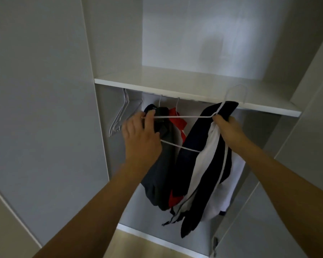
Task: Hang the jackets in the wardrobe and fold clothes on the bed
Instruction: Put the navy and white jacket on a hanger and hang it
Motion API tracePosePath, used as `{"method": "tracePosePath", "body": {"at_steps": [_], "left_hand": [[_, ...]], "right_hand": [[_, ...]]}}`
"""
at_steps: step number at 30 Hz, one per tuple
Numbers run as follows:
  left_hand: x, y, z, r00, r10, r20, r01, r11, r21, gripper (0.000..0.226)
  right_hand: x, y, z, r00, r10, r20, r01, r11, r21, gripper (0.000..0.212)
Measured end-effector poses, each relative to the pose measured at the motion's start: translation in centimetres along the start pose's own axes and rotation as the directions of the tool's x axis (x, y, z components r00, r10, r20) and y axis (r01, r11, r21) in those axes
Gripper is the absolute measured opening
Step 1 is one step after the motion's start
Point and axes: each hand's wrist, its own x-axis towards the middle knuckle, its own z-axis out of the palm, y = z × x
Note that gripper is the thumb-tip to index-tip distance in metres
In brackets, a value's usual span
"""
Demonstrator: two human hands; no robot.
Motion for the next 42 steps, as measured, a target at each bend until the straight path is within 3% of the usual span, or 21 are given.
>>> {"method": "tracePosePath", "body": {"at_steps": [2,4,6,8,10,12,13,14,16,17,18,19,20,22,25,26,30,34,36,38,42], "left_hand": [[-2.1,0.5,1.4,0.98,-0.103,-0.171,0.052,0.959,-0.277,0.053],[-4.0,1.8,3.3,0.961,-0.276,0.013,0.237,0.799,-0.553,0.06],[-5.1,3.2,5.1,0.908,-0.372,0.192,0.409,0.69,-0.596,0.066],[-5.5,4.4,6.5,0.937,-0.313,0.155,0.345,0.767,-0.541,0.063],[-5.9,5.3,7.7,0.996,-0.085,-0.02,0.068,0.896,-0.44,0.053],[-6.7,6.1,9.1,0.987,0.116,-0.11,-0.15,0.913,-0.379,0.038],[-7.2,6.4,9.7,0.983,0.153,-0.102,-0.181,0.899,-0.398,0.031],[-7.6,6.7,10.4,0.989,0.139,-0.057,-0.15,0.882,-0.447,0.025],[-7.7,7.4,11.7,0.976,0.007,0.219,0.125,0.802,-0.584,0.026],[-7.2,7.9,12.2,0.895,-0.041,0.444,0.336,0.717,-0.611,0.038],[-6.6,8.5,12.8,0.768,-0.028,0.64,0.517,0.618,-0.593,0.056],[-5.8,9.2,13.4,0.649,0.035,0.76,0.62,0.554,-0.555,0.071],[-5.1,10.1,14.1,0.562,0.117,0.819,0.654,0.544,-0.526,0.081],[-3.9,12.1,15.3,0.431,0.264,0.863,0.594,0.637,-0.491,0.085],[-3.3,13.8,16.5,0.245,0.344,0.907,0.474,0.773,-0.421,0.04],[-3.3,13.6,16.8,0.223,0.33,0.917,0.468,0.789,-0.398,0.033],[-1.2,8.8,16.0,0.261,0.212,0.942,0.715,0.613,-0.336,0.031],[4.8,2.5,11.4,0.31,0.064,0.949,0.838,0.454,-0.304,0.019],[8.2,0.5,8.1,0.338,0.032,0.941,0.83,0.461,-0.314,0.024],[11.1,-0.8,4.9,0.3,0.013,0.954,0.846,0.459,-0.273,0.027],[14.5,-0.1,0.6,0.311,0.091,0.946,0.845,0.43,-0.319,0.039]], "right_hand": [[0.1,-0.6,-0.9,0.999,-0.034,-0.026,0.034,0.999,0.003,0.014],[-0.3,-1.0,-1.7,0.999,-0.042,0.016,0.043,0.997,-0.057,0.014],[-0.9,-1.0,-2.2,0.998,-0.014,0.056,0.023,0.987,-0.161,0.02],[-1.3,-1.1,-2.8,1.0,-0.011,-0.006,0.009,0.977,-0.215,0.037],[-1.7,-1.4,-3.8,0.99,-0.034,-0.14,0.006,0.981,-0.195,0.054],[-1.8,-1.5,-5.1,0.961,-0.048,-0.271,-0.003,0.983,-0.186,0.057],[-1.9,-1.5,-5.8,0.945,-0.054,-0.322,-0.008,0.982,-0.188,0.053],[-2.0,-1.5,-6.4,0.932,-0.063,-0.358,-0.008,0.981,-0.194,0.049],[-2.1,-1.5,-7.4,0.924,-0.067,-0.376,-0.007,0.982,-0.191,0.043],[-2.2,-1.6,-7.7,0.926,-0.061,-0.372,-0.01,0.983,-0.185,0.042],[-2.4,-1.8,-8.0,0.927,-0.055,-0.37,-0.013,0.984,-0.179,0.042],[-2.5,-1.9,-8.1,0.929,-0.053,-0.366,-0.01,0.986,-0.168,0.044],[-2.6,-2.1,-8.3,0.932,-0.054,-0.359,-0.002,0.988,-0.153,0.049],[-2.8,-2.5,-8.5,0.935,-0.061,-0.35,0.014,0.991,-0.137,0.057],[-3.2,-3.2,-9.1,0.935,-0.09,-0.343,0.048,0.991,-0.129,0.053],[-3.3,-3.3,-9.3,0.935,-0.098,-0.342,0.054,0.989,-0.134,0.05],[-3.7,-2.8,-10.6,0.927,-0.119,-0.354,0.051,0.979,-0.197,0.035],[-3.6,-0.8,-9.8,0.962,-0.131,-0.238,0.062,0.959,-0.278,0.036],[-3.3,0.3,-8.7,0.968,-0.168,-0.184,0.097,0.936,-0.34,0.038],[-3.0,1.1,-7.6,0.967,-0.203,-0.157,0.123,0.903,-0.411,0.041],[-1.9,1.6,-5.5,0.949,-0.297,-0.105,0.214,0.854,-0.474,0.049]]}}
